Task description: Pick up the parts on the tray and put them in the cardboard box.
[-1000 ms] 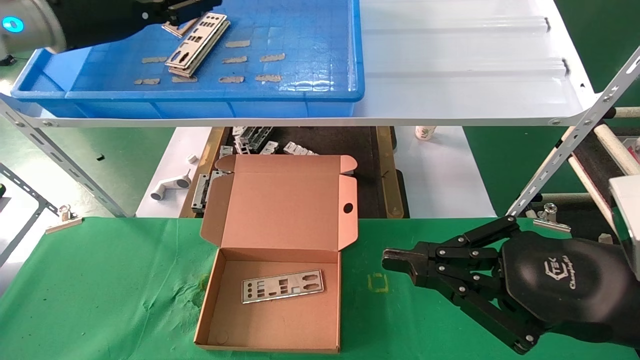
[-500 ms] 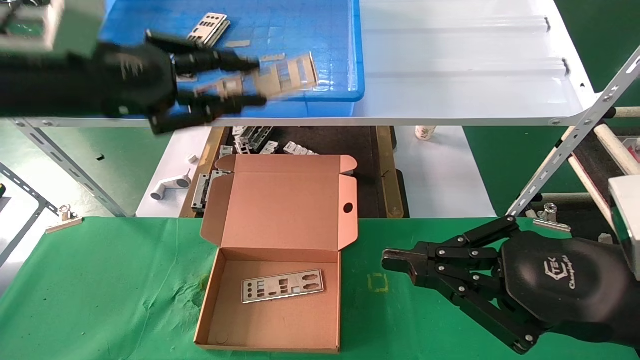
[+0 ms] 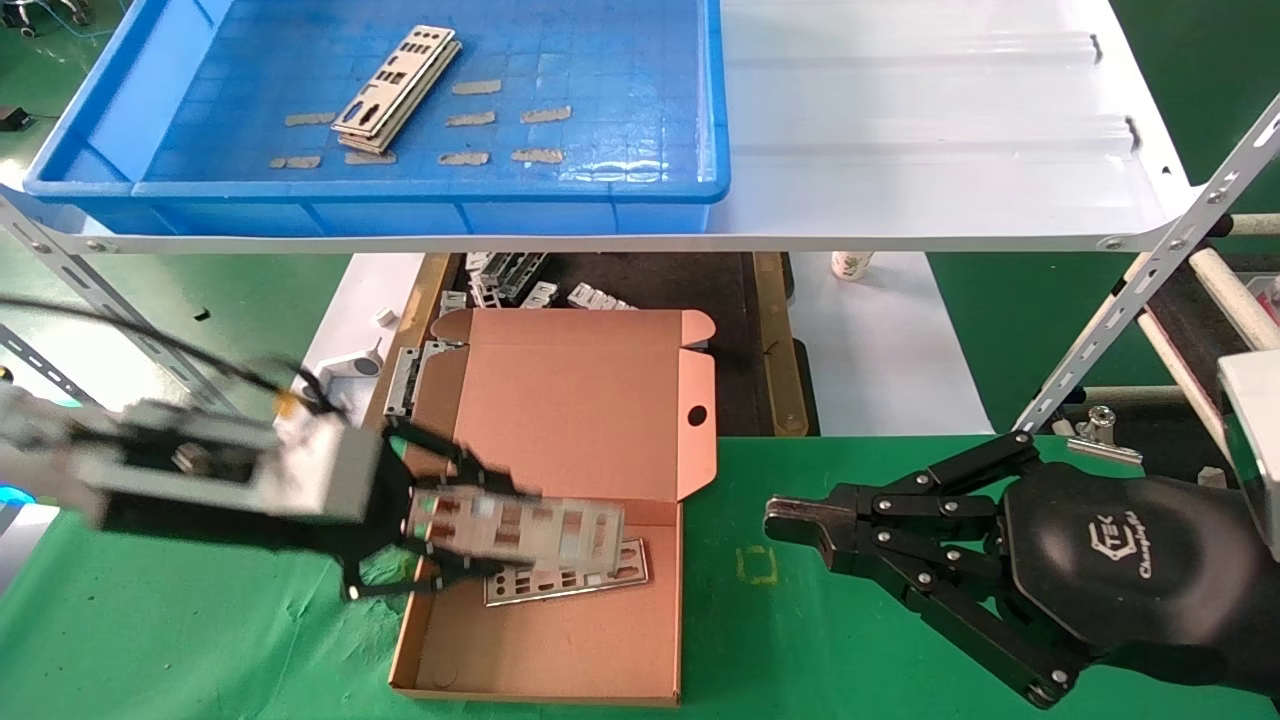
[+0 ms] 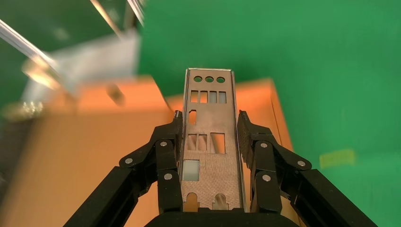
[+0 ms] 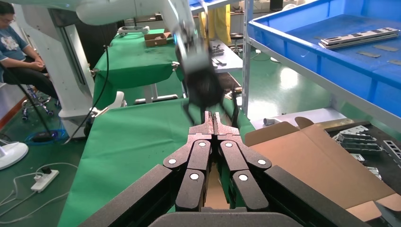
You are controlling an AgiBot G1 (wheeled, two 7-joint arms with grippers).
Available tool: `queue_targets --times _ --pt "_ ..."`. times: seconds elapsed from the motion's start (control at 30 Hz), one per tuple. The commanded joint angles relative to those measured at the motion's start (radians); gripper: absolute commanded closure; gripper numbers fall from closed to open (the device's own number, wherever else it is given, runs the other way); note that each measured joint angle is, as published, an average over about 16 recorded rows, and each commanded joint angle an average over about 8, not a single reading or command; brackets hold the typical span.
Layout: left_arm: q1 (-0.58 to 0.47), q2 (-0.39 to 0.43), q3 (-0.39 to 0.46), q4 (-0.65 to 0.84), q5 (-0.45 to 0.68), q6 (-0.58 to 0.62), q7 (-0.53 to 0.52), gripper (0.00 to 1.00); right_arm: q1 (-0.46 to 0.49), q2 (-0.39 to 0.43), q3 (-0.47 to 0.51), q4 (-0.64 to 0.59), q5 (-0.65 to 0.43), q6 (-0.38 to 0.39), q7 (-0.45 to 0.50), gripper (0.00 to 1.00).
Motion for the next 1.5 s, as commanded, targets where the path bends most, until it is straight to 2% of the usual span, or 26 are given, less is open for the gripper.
queue_targets --times 0.03,0.23,0.47,0.53,0.6,0.77,0.83,0.87,1.5 --pt "0.037 0.01 0.032 -0.003 0.043 -0.025 0.017 1.0 0.0 0.0 0.0 0.0 0.0 0.0 0.0 1.0" --pt "0.106 0.067 0.048 0.068 0.064 -0.099 0.058 1.0 0.0 0.0 0.0 0.0 0.0 0.0 0.0 1.0" --pt "0.117 0.133 0.054 0.193 0.07 -0.13 0.082 1.0 0.0 0.0 0.0 0.0 0.0 0.0 0.0 1.0" --pt "0.114 0.15 0.055 0.226 0.071 -0.137 0.091 0.94 0.0 0.0 0.0 0.0 0.0 0.0 0.0 1.0" --pt "0.111 0.166 0.055 0.257 0.071 -0.144 0.099 0.81 0.0 0.0 0.0 0.0 0.0 0.0 0.0 1.0" --pt "0.102 0.202 0.055 0.324 0.072 -0.16 0.116 0.22 0.0 0.0 0.0 0.0 0.0 0.0 0.0 1.0" --pt "0.1 0.215 0.055 0.348 0.073 -0.167 0.123 0.06 0.0 0.0 0.0 0.0 0.0 0.0 0.0 1.0" --pt "0.098 0.221 0.055 0.359 0.074 -0.17 0.126 0.02 0.0 0.0 0.0 0.0 0.0 0.0 0.0 1.0" --pt "0.046 0.287 0.06 0.511 0.082 -0.149 0.187 0.0 0.0 0.0 0.0 0.0 0.0 0.0 0.0 1.0"
